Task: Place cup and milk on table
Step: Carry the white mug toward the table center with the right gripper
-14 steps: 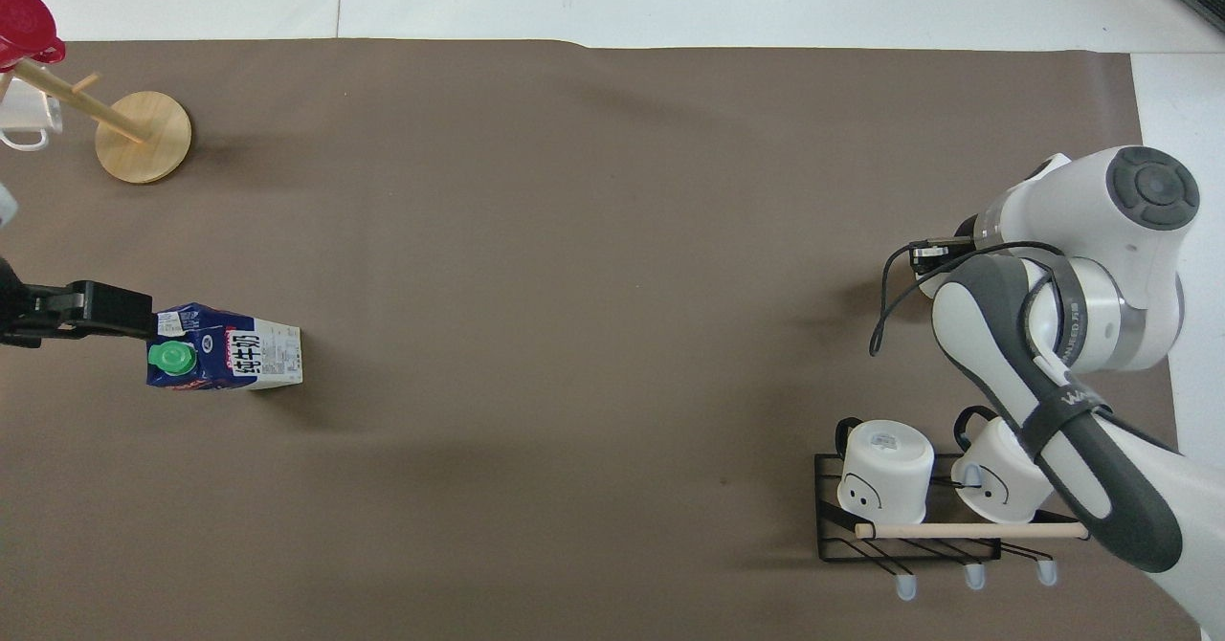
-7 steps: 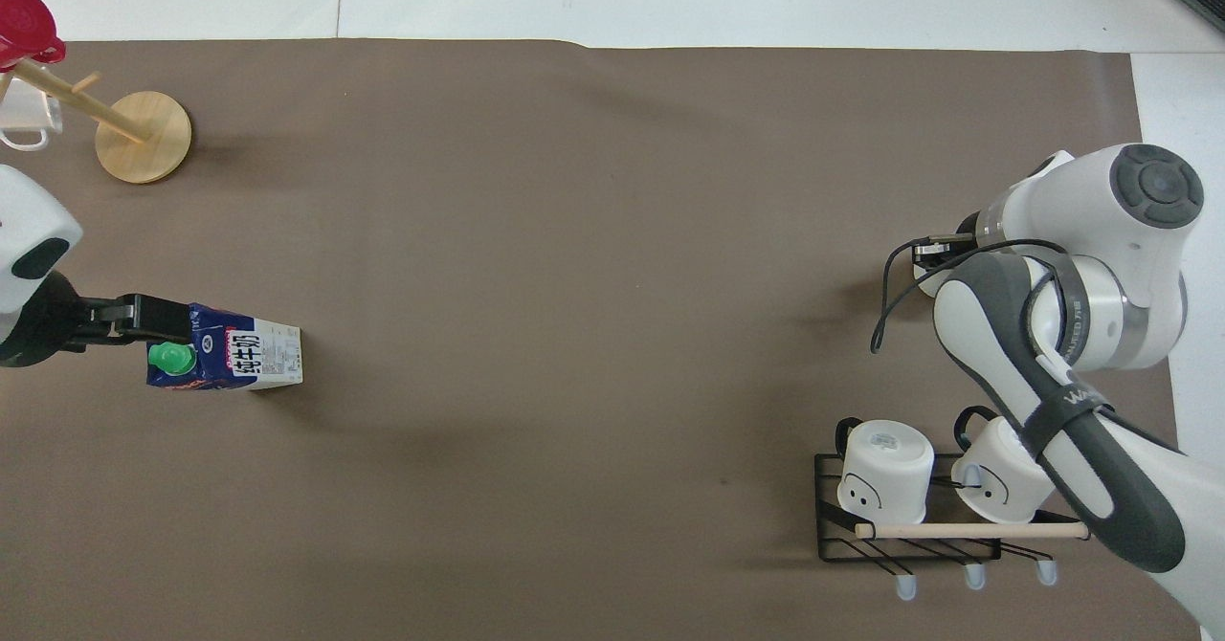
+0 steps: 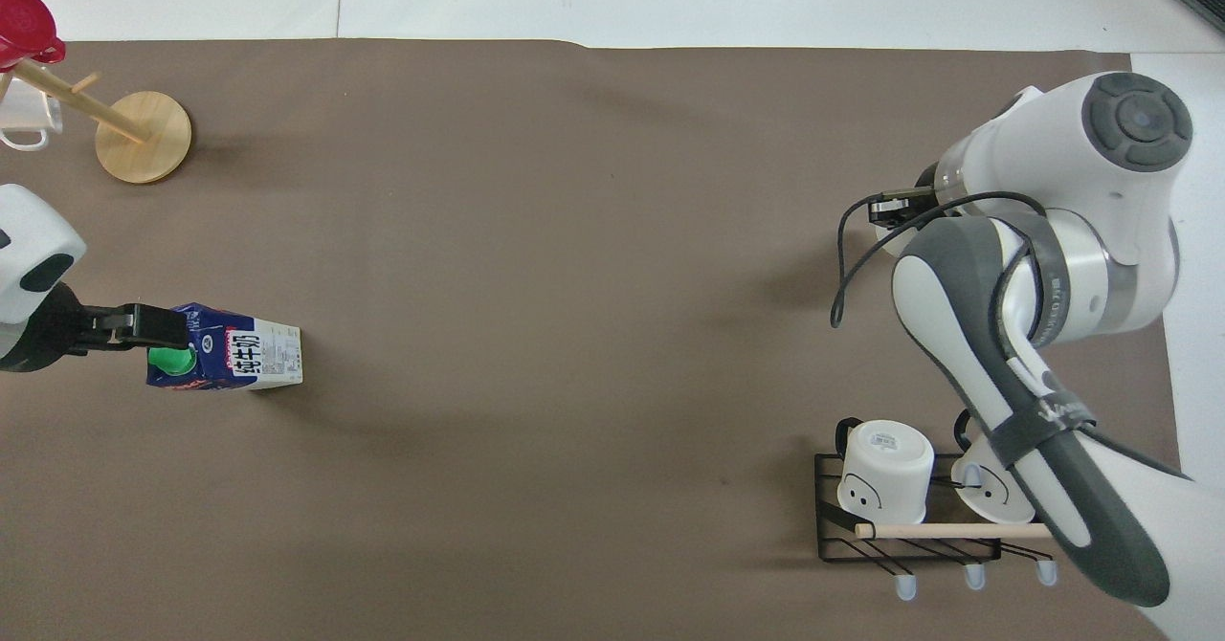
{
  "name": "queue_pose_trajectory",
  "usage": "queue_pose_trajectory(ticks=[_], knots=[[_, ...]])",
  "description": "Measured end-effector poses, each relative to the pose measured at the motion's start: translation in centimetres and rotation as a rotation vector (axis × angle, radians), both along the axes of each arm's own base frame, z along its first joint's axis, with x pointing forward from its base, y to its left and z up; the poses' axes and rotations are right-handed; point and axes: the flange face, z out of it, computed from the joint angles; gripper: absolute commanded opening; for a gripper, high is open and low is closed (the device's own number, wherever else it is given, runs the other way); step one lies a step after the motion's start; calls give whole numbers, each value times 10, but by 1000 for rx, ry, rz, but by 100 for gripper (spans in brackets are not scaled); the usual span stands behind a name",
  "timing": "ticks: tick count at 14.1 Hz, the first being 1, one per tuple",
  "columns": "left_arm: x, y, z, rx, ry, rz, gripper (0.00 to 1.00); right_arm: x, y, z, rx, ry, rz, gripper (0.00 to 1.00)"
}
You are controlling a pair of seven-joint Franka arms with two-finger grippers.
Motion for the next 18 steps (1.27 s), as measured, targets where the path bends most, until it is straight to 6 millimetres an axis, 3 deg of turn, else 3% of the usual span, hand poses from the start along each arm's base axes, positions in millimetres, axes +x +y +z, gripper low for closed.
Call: queue_pose_trajectory(ticks=[5, 12, 15, 18], knots=[[-2, 2, -40, 1, -21, -2, 100, -17, 125, 21, 10, 10, -35, 0], [-6, 1, -77, 4, -58, -9, 100, -50, 254, 21, 20, 20, -106, 0], [-6, 1, -78, 4, -61, -10, 74, -66, 312, 2, 19, 32, -142, 0], [-6, 1, -78, 4, -61, -11, 57, -71, 350, -22, 15, 40, -167, 0]])
